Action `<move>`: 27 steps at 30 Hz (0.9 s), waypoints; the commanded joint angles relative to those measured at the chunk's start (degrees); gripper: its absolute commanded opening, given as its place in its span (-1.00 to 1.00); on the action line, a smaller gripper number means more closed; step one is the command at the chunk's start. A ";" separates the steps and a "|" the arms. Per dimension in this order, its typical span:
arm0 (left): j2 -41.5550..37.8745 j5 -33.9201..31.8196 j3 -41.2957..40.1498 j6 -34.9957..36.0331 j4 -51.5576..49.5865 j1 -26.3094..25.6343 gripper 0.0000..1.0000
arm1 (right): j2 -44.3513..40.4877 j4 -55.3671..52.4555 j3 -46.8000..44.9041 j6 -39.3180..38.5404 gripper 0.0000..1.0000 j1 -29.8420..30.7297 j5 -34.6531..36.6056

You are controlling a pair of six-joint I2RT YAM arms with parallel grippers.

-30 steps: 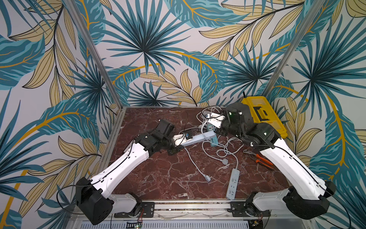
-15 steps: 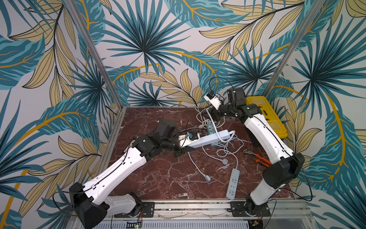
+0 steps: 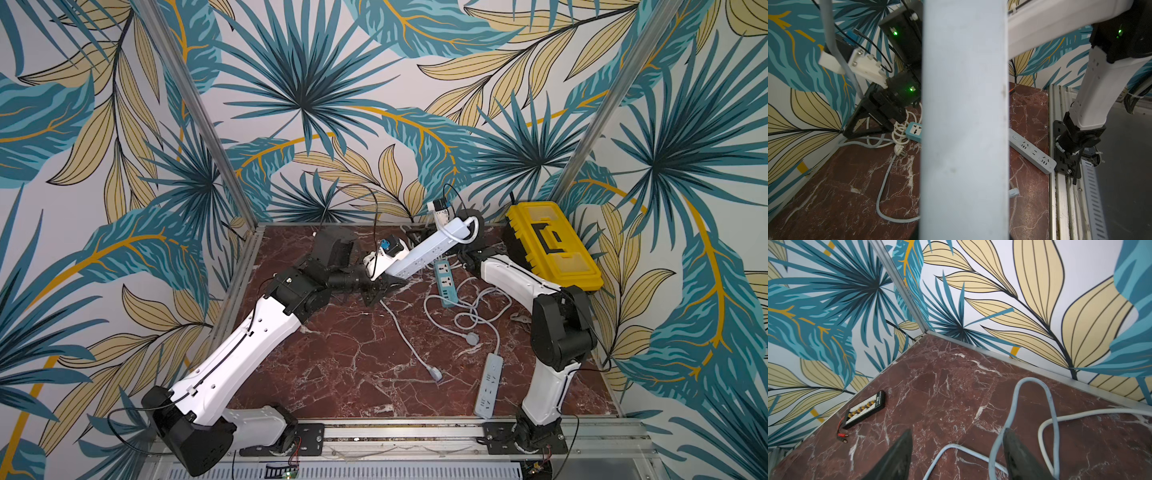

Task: Wrap the cord around the power strip
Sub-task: Wrap the power cord around the power strip.

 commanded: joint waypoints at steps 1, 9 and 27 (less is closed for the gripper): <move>-0.73 -0.04 3.67 -6.68 7.76 1.46 -1.00 | 1.52 9.50 -1.95 6.97 -0.09 -0.25 4.96; 1.97 -11.44 5.50 -12.22 8.48 6.71 -1.00 | -10.15 -1.27 -13.59 -2.39 -0.87 5.70 17.51; 12.06 -34.98 10.06 2.03 -11.06 10.93 -1.00 | -41.08 -20.20 -20.03 -37.61 -1.00 18.17 40.90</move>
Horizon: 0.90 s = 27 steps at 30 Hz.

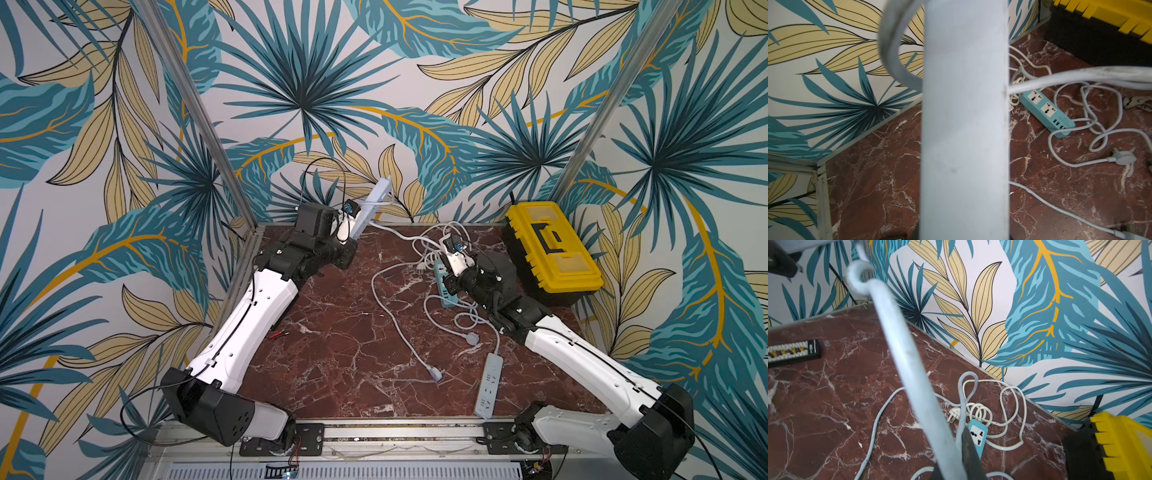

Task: Wrap the cord around the power strip
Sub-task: Wrap the power cord around the power strip.

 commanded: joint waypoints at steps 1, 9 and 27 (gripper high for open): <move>3.27 -7.99 1.30 4.95 -4.49 -1.21 -1.00 | -1.03 -4.90 5.82 -11.84 -1.00 2.58 3.76; 4.54 2.86 -2.83 14.32 -10.31 -8.85 -1.00 | 4.66 -14.87 23.91 -22.07 -1.00 2.01 1.21; -6.09 41.31 -0.56 12.50 -10.31 -16.59 -1.00 | 40.09 -10.58 49.44 9.46 -0.67 -17.13 -48.89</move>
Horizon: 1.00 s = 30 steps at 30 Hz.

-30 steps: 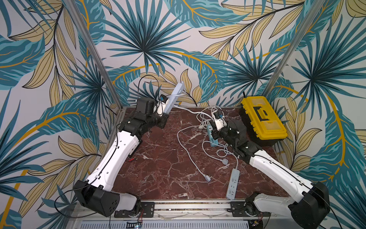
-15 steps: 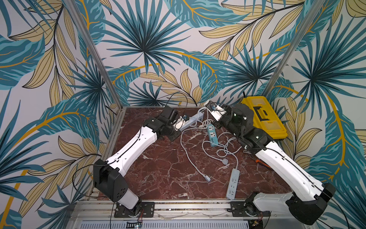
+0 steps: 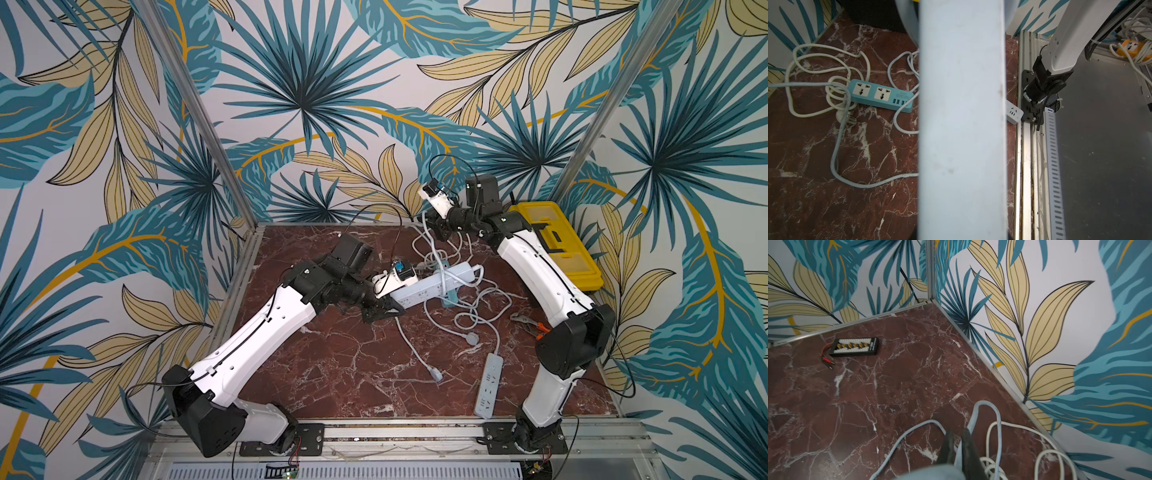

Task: Wrap the cord around the power strip
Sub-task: Wrap the power cord around the power strip.

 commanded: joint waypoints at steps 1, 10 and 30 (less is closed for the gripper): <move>-2.16 8.86 5.20 0.30 1.29 -1.59 -1.00 | 3.34 19.95 -3.94 16.98 -0.51 -2.18 -9.85; -0.54 3.84 13.49 -5.80 1.61 -1.48 -1.00 | 15.76 49.53 -9.11 37.65 0.24 -0.13 1.22; 11.06 -30.38 12.75 -18.69 12.32 23.74 -1.00 | -20.85 29.99 -52.40 8.64 -1.00 14.65 33.81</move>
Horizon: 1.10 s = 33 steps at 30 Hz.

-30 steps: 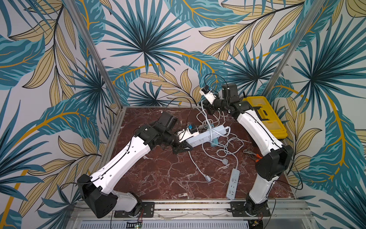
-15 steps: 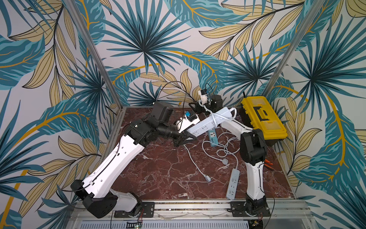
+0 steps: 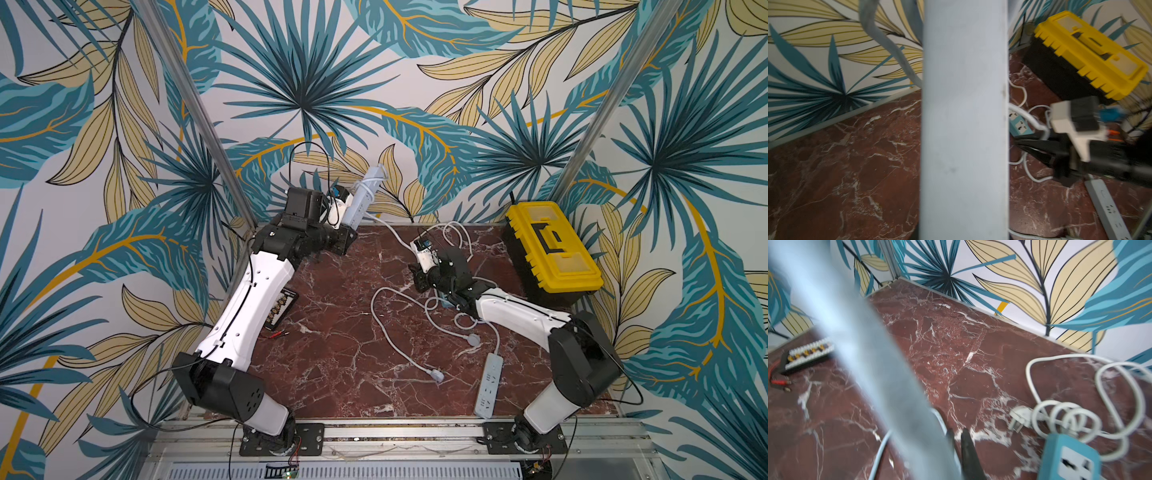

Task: Wrap the cord around the power strip
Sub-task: Wrap the power cord around the power strip.

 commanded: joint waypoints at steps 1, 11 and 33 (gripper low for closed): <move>1.90 -11.98 -0.48 4.00 4.51 1.08 -1.00 | -8.21 -9.36 -3.15 -11.53 -1.00 2.82 6.69; 5.25 -21.42 -11.35 20.42 1.35 -11.47 -1.00 | -19.03 -25.36 9.43 -29.30 -1.00 5.59 9.47; -15.49 31.87 -22.02 23.23 -3.05 -21.45 -1.00 | 18.58 -36.45 49.09 -15.93 -0.76 -13.90 -29.87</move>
